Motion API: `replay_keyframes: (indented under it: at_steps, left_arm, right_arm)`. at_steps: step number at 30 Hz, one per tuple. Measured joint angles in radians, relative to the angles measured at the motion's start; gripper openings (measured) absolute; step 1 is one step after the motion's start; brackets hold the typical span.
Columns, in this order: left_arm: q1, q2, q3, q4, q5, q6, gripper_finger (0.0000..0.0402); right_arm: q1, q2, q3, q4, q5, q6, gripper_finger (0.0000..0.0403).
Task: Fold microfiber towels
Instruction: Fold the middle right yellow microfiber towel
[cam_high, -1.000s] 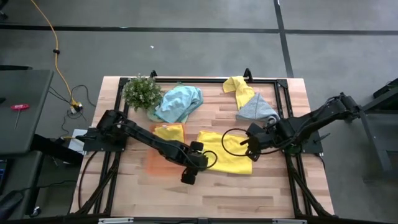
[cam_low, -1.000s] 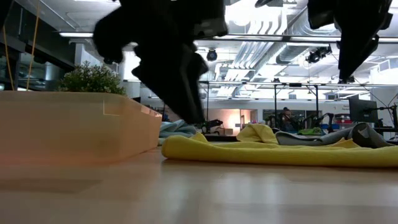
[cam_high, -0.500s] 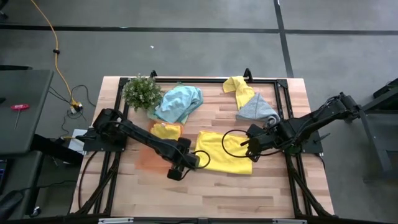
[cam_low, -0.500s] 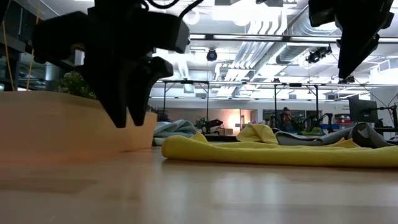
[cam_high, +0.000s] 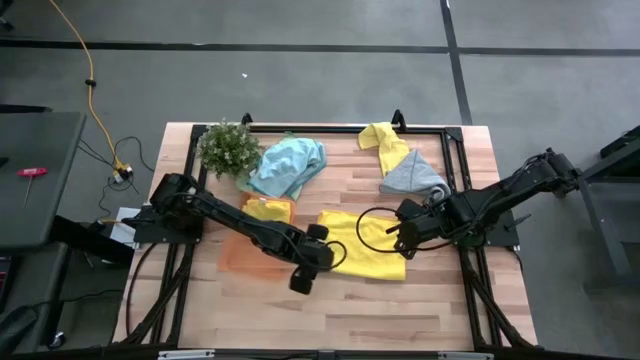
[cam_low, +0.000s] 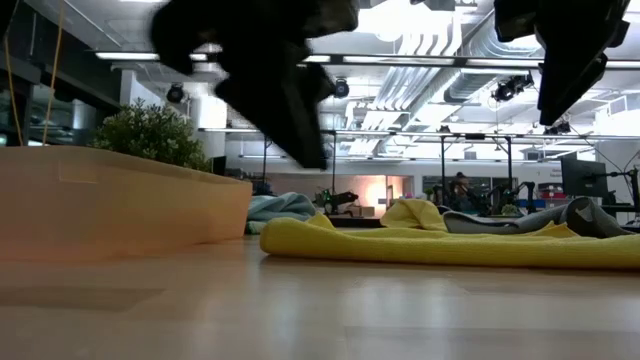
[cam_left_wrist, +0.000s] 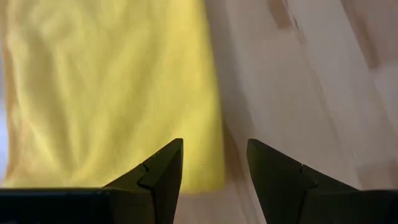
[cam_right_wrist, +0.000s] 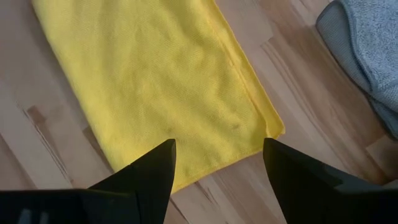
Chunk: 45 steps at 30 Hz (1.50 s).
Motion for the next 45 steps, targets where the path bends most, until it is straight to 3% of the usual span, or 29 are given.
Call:
replay_keyframes:
  at_steps: [18,22,27,35,45]
  left_arm:
    - [0.015,0.131,-0.001,0.014,0.031,0.008,0.0170]
    - [0.019,0.138,0.000,0.010,0.027,0.009,0.0170]
    - [0.020,0.137,0.000,0.008,0.030,0.011,0.0170]
    - [0.019,0.137,0.000,0.011,0.030,0.006,0.0170]
    - [0.019,0.137,-0.001,0.011,0.029,-0.053,0.0170]
  right_arm:
    - [0.000,0.000,-0.001,0.019,-0.051,-0.090,0.0234]
    - [0.000,0.000,-0.001,0.031,-0.113,-0.147,0.0234]
    - [0.002,0.021,-0.001,0.079,-0.250,-0.337,0.0232]
    - [0.083,0.210,-0.001,0.171,-0.356,-0.582,0.0213]
    - [0.165,0.460,-0.001,0.328,-0.301,-0.518,0.0209]
